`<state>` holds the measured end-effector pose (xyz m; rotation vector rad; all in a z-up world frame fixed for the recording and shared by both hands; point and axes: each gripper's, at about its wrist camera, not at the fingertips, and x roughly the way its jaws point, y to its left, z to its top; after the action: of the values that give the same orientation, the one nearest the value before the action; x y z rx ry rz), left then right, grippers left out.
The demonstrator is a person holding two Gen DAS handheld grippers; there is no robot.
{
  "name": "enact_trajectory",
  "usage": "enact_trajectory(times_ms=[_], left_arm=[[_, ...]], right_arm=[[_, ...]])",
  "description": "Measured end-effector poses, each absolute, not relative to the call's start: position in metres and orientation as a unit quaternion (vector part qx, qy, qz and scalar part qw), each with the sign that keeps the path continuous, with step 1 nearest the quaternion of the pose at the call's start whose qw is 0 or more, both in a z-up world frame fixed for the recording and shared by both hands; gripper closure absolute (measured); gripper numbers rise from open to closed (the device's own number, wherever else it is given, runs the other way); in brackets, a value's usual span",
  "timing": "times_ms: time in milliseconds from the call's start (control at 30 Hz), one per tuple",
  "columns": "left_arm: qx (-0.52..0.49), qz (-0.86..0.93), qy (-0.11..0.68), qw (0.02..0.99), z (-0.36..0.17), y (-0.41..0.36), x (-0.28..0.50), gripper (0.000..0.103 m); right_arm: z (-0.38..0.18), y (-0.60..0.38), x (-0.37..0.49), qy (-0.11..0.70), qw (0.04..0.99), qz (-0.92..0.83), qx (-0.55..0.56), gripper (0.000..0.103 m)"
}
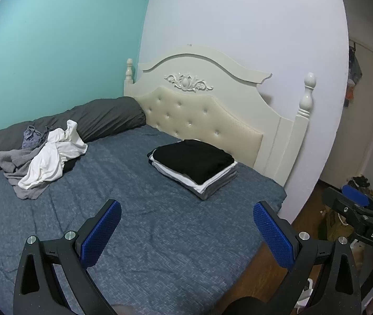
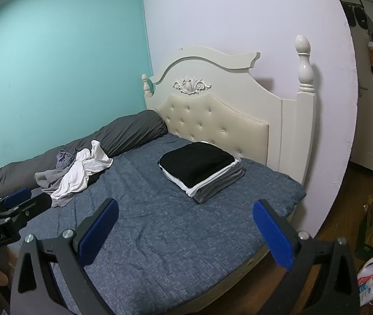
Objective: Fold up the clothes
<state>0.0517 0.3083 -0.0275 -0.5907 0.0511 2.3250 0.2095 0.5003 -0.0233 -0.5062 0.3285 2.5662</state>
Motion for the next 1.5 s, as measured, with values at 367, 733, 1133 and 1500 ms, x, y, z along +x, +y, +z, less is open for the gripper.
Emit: enact_trajectory(times_ms=[367, 733, 1133, 1500], left_arm=[[-0.234, 0.898, 0.011, 0.373, -0.0293, 0.3081, 0.052, 0.0], [-0.225, 0.902, 0.012, 0.369, -0.0262, 0.3063, 0.0547, 0.0], [-0.223, 0.904, 0.023, 0.363, -0.0254, 0.3091, 0.0534, 0.0], [-0.226, 0.908, 0.026, 0.352, -0.0268, 0.3083, 0.0521, 0.0]], right_arm=[[-0.0229, 0.4993, 0.2118, 0.12, 0.251, 0.943, -0.184, 0.0], [-0.0234, 0.4996, 0.2109, 0.117, 0.254, 0.942, -0.186, 0.0], [-0.0228, 0.4981, 0.2111, 0.114, 0.256, 0.942, -0.186, 0.0], [-0.0225, 0.4971, 0.2081, 0.115, 0.254, 0.941, -0.191, 0.0]])
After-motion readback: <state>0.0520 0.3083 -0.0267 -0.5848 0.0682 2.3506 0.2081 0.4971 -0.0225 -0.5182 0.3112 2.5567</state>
